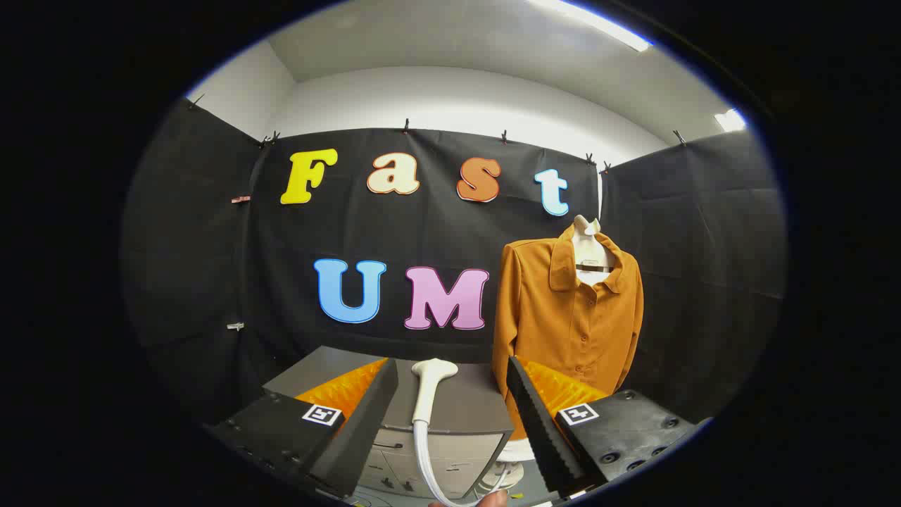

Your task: Iron the clothes twice with a garment steamer, once on the left side and once on the right side.

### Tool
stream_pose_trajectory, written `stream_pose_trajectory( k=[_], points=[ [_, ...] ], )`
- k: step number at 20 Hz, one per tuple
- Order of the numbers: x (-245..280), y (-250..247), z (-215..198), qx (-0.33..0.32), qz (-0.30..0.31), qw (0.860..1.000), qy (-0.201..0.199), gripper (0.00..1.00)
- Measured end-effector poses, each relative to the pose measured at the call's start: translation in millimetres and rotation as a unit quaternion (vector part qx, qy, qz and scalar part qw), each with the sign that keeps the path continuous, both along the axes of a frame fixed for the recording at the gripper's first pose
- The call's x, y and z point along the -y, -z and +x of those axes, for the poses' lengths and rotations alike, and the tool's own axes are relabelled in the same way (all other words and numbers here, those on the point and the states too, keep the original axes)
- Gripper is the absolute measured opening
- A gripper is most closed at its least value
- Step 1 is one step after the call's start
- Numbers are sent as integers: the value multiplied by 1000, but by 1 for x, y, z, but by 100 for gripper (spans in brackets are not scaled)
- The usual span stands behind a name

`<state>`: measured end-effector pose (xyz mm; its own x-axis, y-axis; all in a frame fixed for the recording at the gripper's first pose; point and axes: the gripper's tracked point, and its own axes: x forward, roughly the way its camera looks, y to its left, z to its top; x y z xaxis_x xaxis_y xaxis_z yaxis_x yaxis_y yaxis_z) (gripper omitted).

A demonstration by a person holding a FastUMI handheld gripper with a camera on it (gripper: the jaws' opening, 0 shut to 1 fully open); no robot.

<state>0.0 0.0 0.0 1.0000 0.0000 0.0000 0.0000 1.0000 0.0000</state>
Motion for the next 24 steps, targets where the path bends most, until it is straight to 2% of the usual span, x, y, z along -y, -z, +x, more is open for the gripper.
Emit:
stream_pose_trajectory(
  k=[20, 24],
  points=[
    [-7, 6, 6, -6, -1, 1000, -3, 97],
    [-15, 21, 18, -29, 10, 999, -12, 98]
  ],
)
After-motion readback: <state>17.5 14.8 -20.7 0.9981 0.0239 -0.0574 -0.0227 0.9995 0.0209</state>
